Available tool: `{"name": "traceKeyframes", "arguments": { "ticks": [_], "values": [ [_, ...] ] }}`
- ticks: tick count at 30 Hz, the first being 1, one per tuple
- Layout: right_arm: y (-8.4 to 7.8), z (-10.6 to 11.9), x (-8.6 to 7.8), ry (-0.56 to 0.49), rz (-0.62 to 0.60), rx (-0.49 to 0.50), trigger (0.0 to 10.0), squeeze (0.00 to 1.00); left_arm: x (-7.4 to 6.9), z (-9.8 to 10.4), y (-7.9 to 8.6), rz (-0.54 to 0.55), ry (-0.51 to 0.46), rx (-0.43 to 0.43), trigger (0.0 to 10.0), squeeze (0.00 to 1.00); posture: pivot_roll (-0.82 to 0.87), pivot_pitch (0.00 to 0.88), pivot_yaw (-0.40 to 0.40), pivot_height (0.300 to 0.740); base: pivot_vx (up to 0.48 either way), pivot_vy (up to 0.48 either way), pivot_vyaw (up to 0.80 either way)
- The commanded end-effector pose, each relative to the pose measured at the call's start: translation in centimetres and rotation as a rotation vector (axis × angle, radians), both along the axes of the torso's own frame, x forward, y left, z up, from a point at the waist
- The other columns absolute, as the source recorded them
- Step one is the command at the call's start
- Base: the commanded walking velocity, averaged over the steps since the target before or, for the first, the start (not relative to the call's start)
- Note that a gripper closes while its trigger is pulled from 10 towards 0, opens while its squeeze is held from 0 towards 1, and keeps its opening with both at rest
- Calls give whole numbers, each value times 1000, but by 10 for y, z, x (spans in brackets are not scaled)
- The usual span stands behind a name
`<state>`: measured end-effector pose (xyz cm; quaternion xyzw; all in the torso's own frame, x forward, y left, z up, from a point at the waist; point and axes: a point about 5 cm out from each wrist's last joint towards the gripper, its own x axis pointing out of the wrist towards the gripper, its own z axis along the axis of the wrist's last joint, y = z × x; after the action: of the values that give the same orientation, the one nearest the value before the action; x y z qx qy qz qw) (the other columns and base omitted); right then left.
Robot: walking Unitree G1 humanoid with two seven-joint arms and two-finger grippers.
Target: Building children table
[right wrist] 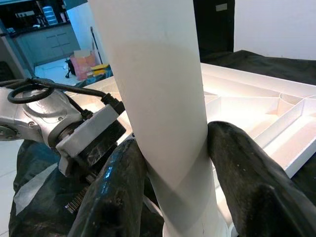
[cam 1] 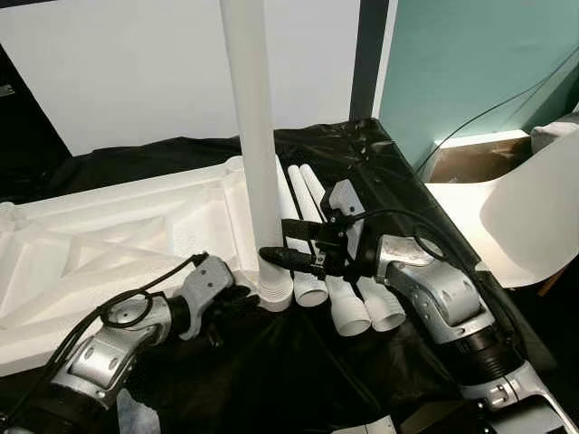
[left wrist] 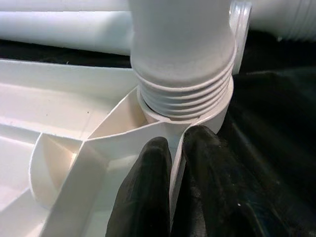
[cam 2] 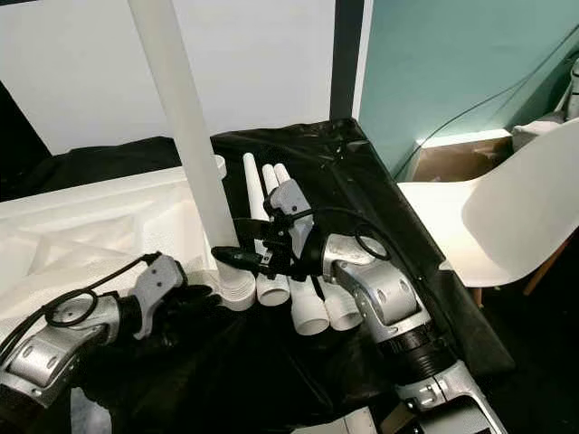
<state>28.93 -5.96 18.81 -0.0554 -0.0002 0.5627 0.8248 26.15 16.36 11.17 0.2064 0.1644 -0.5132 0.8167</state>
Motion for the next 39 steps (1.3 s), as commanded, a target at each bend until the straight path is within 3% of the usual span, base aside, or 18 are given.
{"name": "traceKeyframes", "arguments": {
  "ticks": [1,2,5,10,11,12,13,14,20,21,22,23,24,28,29,31,36,39],
  "values": [
    [-9,-18,4,92,-61,-59,10000,0,-10,-18,5,-108,134,73,10000,322,37,0,37,740,0,0,0],
    [-10,-17,5,90,-66,-60,10000,0,-10,-20,5,-107,140,87,10000,416,38,0,35,740,0,0,0],
    [-11,-14,5,92,-72,-58,10000,0,-5,-28,3,-92,132,143,10000,408,37,0,30,740,0,0,0],
    [-11,-12,3,95,-70,-54,10000,0,-1,-33,-1,-72,140,155,10000,361,32,0,25,740,0,0,0],
    [-10,-11,3,95,-71,-54,10000,0,-2,-35,-3,-78,153,171,4118,133,32,0,25,740,0,0,0],
    [-10,-11,3,95,-71,-54,10000,0,-2,-35,-3,-78,153,171,4118,133,32,0,25,740,0,0,0],
    [-11,-10,3,95,-71,-52,10000,0,-3,-37,-3,-83,159,192,3686,0,29,0,21,740,0,0,0],
    [-11,-9,3,91,-72,-53,10000,0,-1,-40,-3,-67,163,223,10000,0,26,0,20,740,0,0,0],
    [-11,-7,3,76,-66,-56,10000,0,-1,-46,-3,-78,192,276,10000,0,24,0,19,740,0,0,0],
    [-11,-6,3,71,-64,-57,10000,0,-3,-47,-3,-95,208,280,6000,0,24,0,21,740,0,0,0],
    [-11,-6,3,71,-64,-57,10000,0,-3,-47,-3,-95,208,280,6000,0,24,0,21,740,0,0,0],
    [-11,-6,4,68,-64,-57,10000,0,-3,-48,-3,-104,215,289,3765,0,24,0,23,740,0,0,0],
    [-11,-6,4,66,-65,-56,10000,0,-2,-50,-2,-99,211,307,8039,0,26,0,25,740,0,0,0],
    [-10,-5,4,65,-66,-55,10000,0,-1,-51,-2,-94,207,319,8039,0,27,0,26,740,0,0,0],
    [-10,-5,4,63,-67,-56,10000,0,1,-52,-1,-91,202,331,10000,0,29,0,28,740,0,0,0],
    [-10,-5,4,63,-67,-56,10000,0,1,-52,-1,-91,202,331,10000,0,29,0,28,740,0,0,0],
    [-6,-10,2,-16,-72,-85,10000,0,18,-53,1,19,131,375,10000,0,34,0,29,740,0,0,0],
    [-6,-22,-9,-83,-26,-129,10000,0,23,-51,-1,59,108,361,10000,0,36,0,26,740,0,0,0]
  ]
}}
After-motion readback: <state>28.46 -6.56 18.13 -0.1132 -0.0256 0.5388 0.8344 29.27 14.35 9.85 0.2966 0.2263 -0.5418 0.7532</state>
